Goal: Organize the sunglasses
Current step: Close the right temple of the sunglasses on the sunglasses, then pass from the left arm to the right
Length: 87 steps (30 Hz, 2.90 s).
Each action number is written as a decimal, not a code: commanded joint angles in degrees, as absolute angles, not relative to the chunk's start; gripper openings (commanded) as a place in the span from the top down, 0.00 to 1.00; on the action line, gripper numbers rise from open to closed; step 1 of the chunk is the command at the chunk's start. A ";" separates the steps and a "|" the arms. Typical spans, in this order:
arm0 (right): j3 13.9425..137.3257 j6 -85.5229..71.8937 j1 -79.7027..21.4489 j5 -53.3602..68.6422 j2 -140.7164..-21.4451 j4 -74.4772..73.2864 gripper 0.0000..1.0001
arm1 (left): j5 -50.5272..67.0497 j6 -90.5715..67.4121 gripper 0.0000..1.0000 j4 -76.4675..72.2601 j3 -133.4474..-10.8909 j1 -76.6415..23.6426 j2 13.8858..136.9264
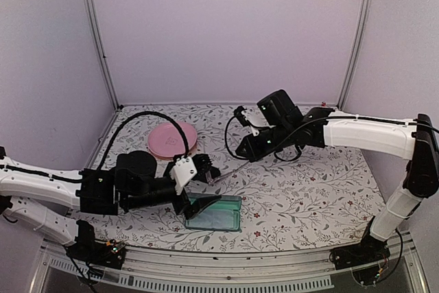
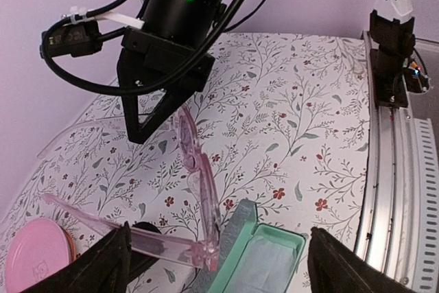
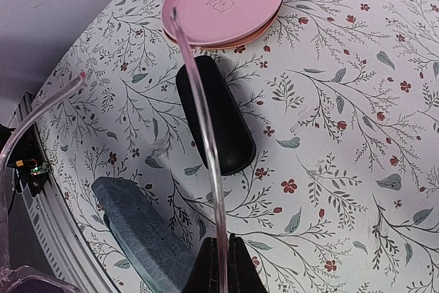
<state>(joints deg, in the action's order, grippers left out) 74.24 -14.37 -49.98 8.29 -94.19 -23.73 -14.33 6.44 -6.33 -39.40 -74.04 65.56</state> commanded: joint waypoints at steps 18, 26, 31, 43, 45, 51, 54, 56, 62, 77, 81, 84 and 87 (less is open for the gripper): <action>73.58 -16.55 -51.12 11.47 -91.79 -19.24 1.00 | -10.03 10.26 0.29 -8.19 -42.87 -74.62 71.35; 72.53 -15.26 -51.15 7.78 -91.05 -20.03 1.00 | -10.70 9.79 0.29 -8.13 -41.25 -74.06 69.50; 72.00 -14.28 -51.16 4.56 -90.25 -20.70 1.00 | -15.45 6.35 0.08 -10.34 -38.10 -73.46 63.62; 72.19 -13.71 -51.10 -3.61 -89.62 -20.18 1.00 | -17.96 -14.79 0.01 -6.50 -36.30 -68.55 56.76; 72.14 -13.92 -51.13 -4.62 -89.42 -19.90 1.00 | -18.49 -18.32 0.01 -5.49 -37.10 -68.03 57.50; 71.98 -14.87 -51.17 -7.06 -88.86 -18.35 1.00 | -18.41 -25.28 0.01 -5.54 -38.54 -66.77 60.23; 72.03 -15.65 -51.17 -8.28 -88.91 -17.51 1.00 | -17.61 -28.36 0.01 -5.81 -39.55 -65.86 61.55; 72.03 -16.26 -51.18 -8.97 -89.22 -16.90 1.00 | -16.57 -30.46 0.01 -6.44 -40.10 -65.07 62.42; 71.35 -18.24 -51.30 -10.65 -90.21 -15.18 1.00 | -8.12 -36.64 0.01 -15.18 -38.97 -60.93 65.55; 69.97 -21.05 -53.17 -15.13 -88.71 -14.15 1.00 | -0.30 -46.51 0.05 -20.87 -43.74 -59.02 77.26; 68.53 -21.35 -53.52 -15.69 -87.75 -13.25 1.00 | -0.54 -47.94 0.16 -24.47 -42.42 -59.02 77.88; 67.25 -21.44 -53.66 -15.74 -86.75 -12.78 1.00 | -1.04 -47.90 0.21 -24.59 -42.47 -59.04 78.18; 66.88 -21.68 -53.62 -16.11 -86.13 -12.91 1.00 | -0.63 -48.30 0.25 -24.87 -42.30 -59.03 78.76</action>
